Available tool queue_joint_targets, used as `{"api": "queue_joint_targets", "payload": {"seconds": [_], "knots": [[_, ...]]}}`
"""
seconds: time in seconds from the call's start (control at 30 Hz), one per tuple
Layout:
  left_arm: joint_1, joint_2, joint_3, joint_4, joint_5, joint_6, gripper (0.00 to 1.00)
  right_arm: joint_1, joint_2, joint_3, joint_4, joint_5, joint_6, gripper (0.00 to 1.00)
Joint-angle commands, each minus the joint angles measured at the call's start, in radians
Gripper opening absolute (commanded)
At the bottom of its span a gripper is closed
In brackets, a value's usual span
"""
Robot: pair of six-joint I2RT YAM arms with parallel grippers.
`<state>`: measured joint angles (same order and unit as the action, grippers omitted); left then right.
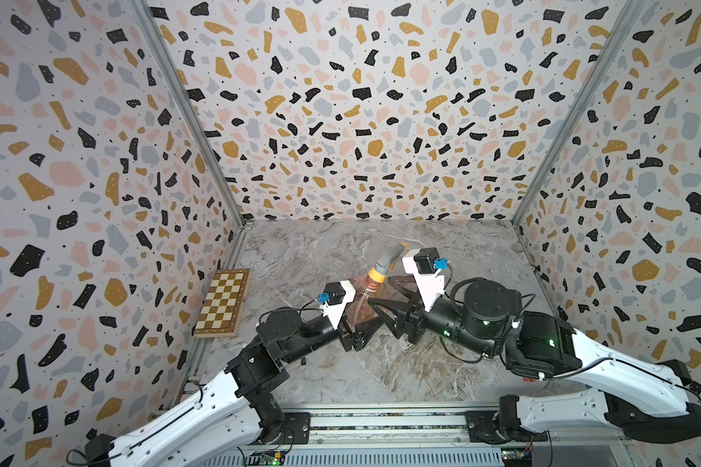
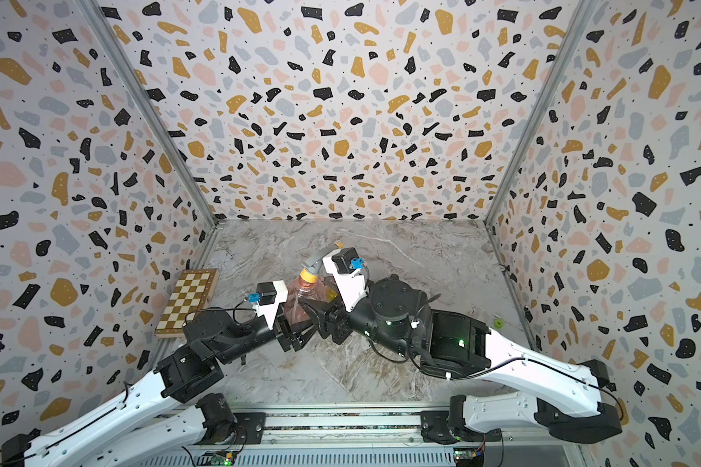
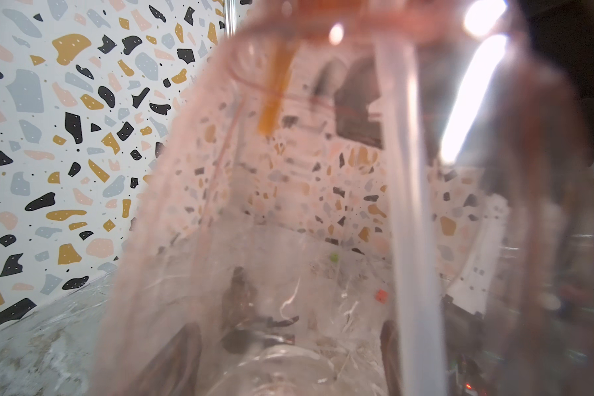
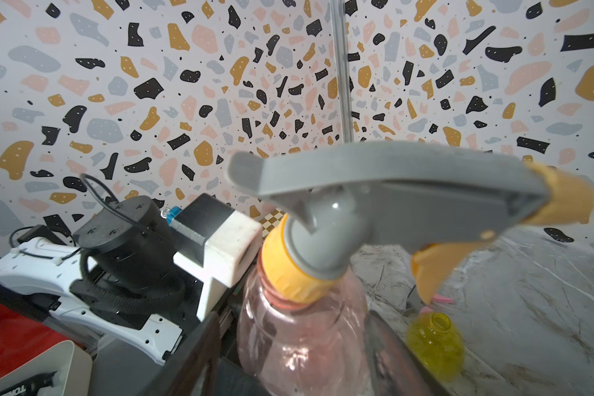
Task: Attach spray nozzles to spray bottles
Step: Screw the spray nozzle on the spray bottle.
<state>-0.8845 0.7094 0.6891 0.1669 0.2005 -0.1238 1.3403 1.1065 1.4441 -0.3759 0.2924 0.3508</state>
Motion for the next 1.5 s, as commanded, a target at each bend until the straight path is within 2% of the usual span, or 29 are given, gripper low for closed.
{"api": "queue_joint_targets", "payload": {"seconds": [0.0, 0.3, 0.47, 0.53, 0.77, 0.9, 1.1, 1.23, 1.47], "knots": [[0.005, -0.013, 0.014, 0.084, 0.012, -0.005, 0.0, 0.004, -0.071, 0.005, 0.011, -0.056, -0.045, 0.68], [0.005, -0.02, 0.006, 0.09, 0.065, -0.001, 0.0, -0.016, -0.076, 0.083, -0.019, -0.141, -0.06, 0.74], [0.005, -0.025, 0.011, 0.078, 0.159, -0.004, 0.0, -0.153, -0.122, 0.115, -0.043, -0.298, -0.103, 0.78], [0.005, -0.028, 0.009, 0.086, 0.189, -0.011, 0.0, -0.188, -0.142, 0.107, -0.041, -0.334, -0.12, 0.8], [0.007, -0.022, 0.015, 0.112, 0.322, -0.034, 0.0, -0.302, -0.144, 0.084, -0.008, -0.579, -0.162, 0.86], [0.007, -0.021, 0.008, 0.128, 0.361, -0.051, 0.0, -0.34, -0.127, 0.102, -0.011, -0.686, -0.177, 0.87], [0.007, -0.008, 0.023, 0.103, 0.388, -0.048, 0.0, -0.344, -0.075, 0.137, -0.036, -0.765, -0.194, 0.87], [0.007, -0.005, 0.025, 0.085, 0.371, -0.045, 0.0, -0.344, -0.051, 0.157, -0.048, -0.812, -0.193, 0.8], [0.006, 0.001, 0.03, 0.062, 0.349, -0.037, 0.0, -0.345, -0.035, 0.162, -0.063, -0.829, -0.182, 0.54]]}}
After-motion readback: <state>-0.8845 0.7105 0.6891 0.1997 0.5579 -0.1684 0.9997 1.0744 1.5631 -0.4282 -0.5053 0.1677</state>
